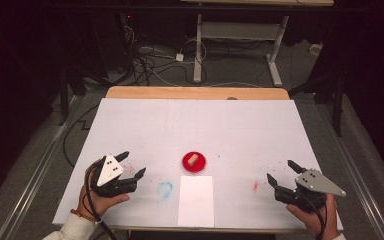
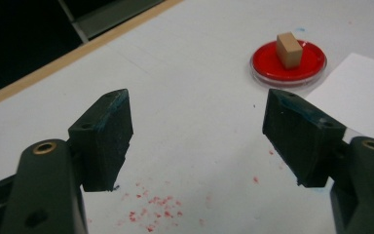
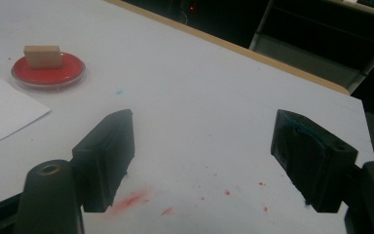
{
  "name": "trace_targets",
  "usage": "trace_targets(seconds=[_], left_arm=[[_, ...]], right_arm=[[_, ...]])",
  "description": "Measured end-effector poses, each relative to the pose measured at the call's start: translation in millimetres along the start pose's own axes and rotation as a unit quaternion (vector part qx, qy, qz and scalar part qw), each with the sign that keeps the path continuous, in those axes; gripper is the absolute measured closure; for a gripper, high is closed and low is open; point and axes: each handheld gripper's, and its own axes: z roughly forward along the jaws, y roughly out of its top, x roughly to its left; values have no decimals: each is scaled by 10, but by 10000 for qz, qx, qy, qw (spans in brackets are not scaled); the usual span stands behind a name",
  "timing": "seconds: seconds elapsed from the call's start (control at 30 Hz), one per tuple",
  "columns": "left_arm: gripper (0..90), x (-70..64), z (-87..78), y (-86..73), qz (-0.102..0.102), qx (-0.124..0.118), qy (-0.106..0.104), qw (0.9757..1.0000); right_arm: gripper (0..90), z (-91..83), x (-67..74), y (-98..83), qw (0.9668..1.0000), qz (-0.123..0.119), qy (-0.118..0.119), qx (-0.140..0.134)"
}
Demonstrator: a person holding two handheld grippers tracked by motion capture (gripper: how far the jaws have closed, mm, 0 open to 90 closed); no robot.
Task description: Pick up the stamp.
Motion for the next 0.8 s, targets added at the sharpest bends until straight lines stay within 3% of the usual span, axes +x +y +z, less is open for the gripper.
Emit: trace_targets(seconds=[0.17, 0.3, 0.53, 0.57, 0.6, 0.8], left_arm=[[250, -14, -8, 41, 97, -49, -58, 9999], [245, -20, -8, 35, 132, -1, -106, 9999], [258, -20, -23, 63, -76, 252, -199, 9995], [258, -11, -18, 77, -30, 248, -197, 9995], [264, -9, -18, 97, -135, 341, -326, 9988], [264, -32, -17, 184, -91, 333, -384, 9987]], right_arm=[[241, -16, 12, -25, 9999, -95, -30, 51], [241, -25, -9, -9, 10000, -10, -52, -18], [241, -2, 21, -13, 9999, -97, -24, 40], [241, -2, 21, -13, 9999, -97, -24, 40], [241, 6, 22, -9, 9999, -96, 15, 57], [241, 49, 50, -6, 9998, -166, 55, 96]])
